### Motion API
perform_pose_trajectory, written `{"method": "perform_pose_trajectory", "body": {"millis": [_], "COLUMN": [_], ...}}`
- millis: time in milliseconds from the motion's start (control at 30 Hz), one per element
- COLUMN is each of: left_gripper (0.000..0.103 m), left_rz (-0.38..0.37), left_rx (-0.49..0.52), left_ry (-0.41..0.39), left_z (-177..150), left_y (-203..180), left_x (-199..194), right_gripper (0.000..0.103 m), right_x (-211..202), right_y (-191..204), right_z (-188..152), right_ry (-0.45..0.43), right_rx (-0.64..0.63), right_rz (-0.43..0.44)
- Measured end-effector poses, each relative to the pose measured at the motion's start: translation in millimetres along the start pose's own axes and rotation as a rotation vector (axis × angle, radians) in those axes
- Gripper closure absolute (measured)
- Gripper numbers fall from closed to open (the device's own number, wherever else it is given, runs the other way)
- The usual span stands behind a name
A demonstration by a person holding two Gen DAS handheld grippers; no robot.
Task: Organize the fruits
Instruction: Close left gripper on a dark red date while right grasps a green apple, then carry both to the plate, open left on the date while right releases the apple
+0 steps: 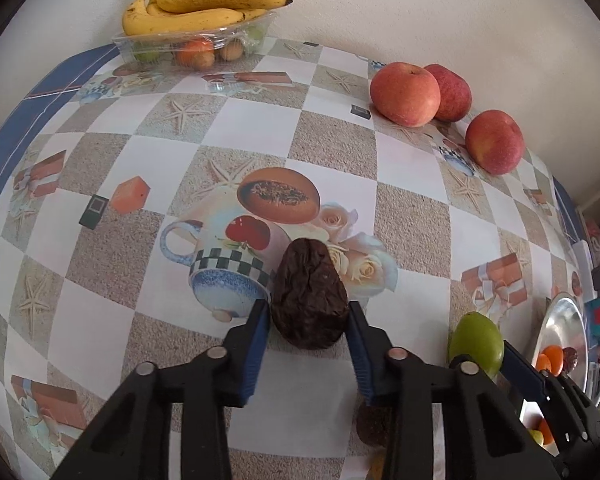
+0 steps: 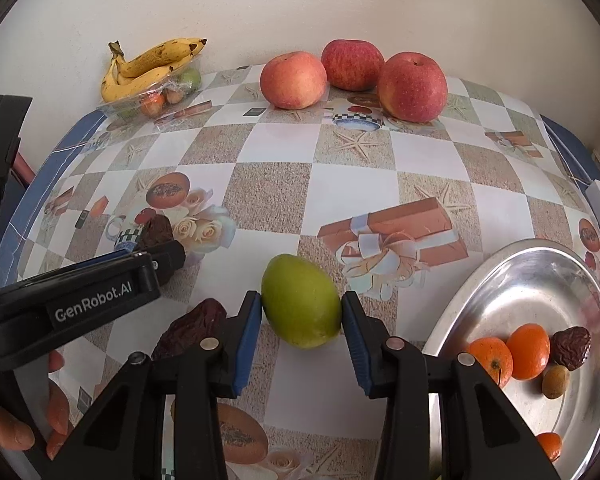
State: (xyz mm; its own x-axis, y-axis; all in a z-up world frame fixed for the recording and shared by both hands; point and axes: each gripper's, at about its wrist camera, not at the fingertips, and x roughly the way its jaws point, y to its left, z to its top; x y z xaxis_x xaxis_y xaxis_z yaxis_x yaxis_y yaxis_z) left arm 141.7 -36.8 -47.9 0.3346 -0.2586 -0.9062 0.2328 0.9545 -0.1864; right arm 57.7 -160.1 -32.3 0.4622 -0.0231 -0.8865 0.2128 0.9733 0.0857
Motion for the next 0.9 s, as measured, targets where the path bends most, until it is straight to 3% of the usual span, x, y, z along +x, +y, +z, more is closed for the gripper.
{"method": "perform_pose_trajectory", "body": {"millis": [900], "left_gripper": [0.065], "left_rz": [-0.004], "left_rx": [-0.052], "left_ry": [0.032], "left_z": [-50.5], "left_y": [-1.7], "left_x": [-56.0], "right_gripper": [0.061], "right_x": [-68.4], "right_y": [-2.8], "right_z": [-40.7], "right_ry": [0.025], "right_rx": [0.064], "right_rz": [0.021]}}
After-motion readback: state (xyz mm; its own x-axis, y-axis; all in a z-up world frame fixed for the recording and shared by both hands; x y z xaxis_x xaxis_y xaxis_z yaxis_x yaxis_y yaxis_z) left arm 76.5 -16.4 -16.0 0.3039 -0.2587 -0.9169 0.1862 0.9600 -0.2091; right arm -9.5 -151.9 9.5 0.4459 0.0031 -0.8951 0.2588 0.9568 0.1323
